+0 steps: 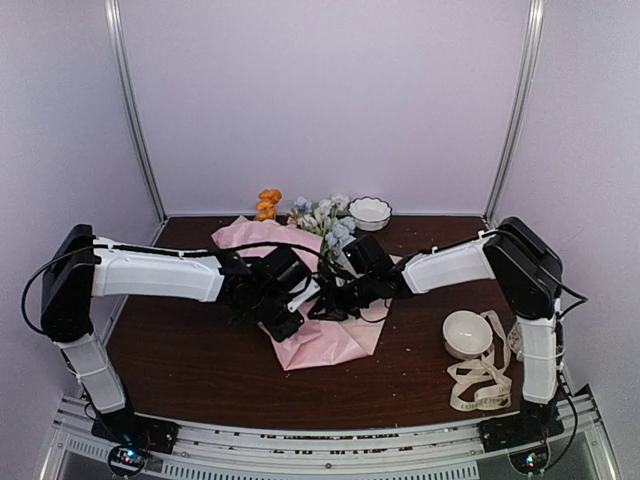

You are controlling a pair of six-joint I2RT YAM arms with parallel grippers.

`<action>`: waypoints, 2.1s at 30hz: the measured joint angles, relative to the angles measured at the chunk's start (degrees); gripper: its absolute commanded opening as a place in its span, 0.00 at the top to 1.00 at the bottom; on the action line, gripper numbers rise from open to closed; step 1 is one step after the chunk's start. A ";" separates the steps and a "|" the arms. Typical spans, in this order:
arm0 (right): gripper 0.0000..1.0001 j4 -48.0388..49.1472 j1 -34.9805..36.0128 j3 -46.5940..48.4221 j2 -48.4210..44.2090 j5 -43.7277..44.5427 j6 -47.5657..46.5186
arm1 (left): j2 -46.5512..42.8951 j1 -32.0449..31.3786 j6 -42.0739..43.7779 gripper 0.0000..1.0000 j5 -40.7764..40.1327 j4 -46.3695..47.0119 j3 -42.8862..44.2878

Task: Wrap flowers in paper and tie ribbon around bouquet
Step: Press the fold line of the 2/3-folded wrapping paper, then pick up the two-thirds-folded wrapping paper from the center of the board.

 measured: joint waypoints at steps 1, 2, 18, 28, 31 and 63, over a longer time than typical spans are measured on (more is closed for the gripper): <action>1.00 0.20 -0.15 -0.07 0.00 -0.07 0.15 | 1.03 -1.01 0.90 0.85 -0.33 -0.57 -0.15; 1.00 0.46 -0.37 -0.13 0.00 -0.13 0.24 | 2.08 -2.14 1.75 0.85 -0.59 -0.63 -0.17; 1.00 2.27 -2.12 -1.05 1.31 0.22 1.18 | 6.69 -7.54 6.27 0.80 6.10 0.92 -4.37; 1.00 2.71 -2.21 -0.96 2.54 0.31 1.01 | 0.50 -7.43 6.58 0.80 9.97 2.51 -6.62; 1.00 2.69 -2.21 -0.94 2.75 0.31 0.98 | -4.90 -6.93 6.64 0.81 11.78 5.22 -7.98; 0.00 -19.28 -7.37 11.58 -15.54 48.65 -24.20 | 8.87 -0.61 1.22 0.86 11.76 12.24 -4.11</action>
